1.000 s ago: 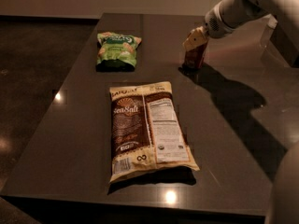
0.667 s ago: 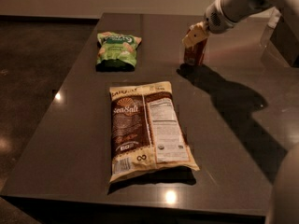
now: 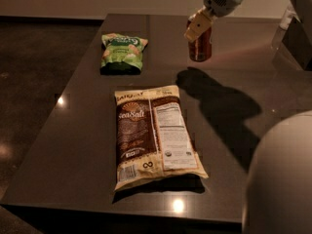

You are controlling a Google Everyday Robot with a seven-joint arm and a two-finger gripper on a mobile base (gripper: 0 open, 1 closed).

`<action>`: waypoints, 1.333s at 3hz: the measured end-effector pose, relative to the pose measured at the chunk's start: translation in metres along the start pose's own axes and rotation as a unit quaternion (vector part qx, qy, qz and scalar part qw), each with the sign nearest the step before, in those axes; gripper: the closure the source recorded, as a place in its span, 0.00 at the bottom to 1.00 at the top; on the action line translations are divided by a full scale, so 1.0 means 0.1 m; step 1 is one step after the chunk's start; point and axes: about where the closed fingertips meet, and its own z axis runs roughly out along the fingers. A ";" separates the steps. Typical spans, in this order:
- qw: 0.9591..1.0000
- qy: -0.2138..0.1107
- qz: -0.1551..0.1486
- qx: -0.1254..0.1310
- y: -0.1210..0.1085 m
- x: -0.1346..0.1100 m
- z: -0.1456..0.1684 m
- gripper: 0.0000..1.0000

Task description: Knock coke can over

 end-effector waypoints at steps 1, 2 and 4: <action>0.997 0.050 -0.048 -0.022 0.18 -0.06 0.00 1.00; 0.991 0.092 -0.095 -0.021 0.31 -0.13 0.05 1.00; 0.968 0.182 -0.171 -0.007 0.53 -0.08 0.32 0.74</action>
Offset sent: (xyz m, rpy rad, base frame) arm -0.0382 0.0363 -0.0067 -0.3744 0.1173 0.2250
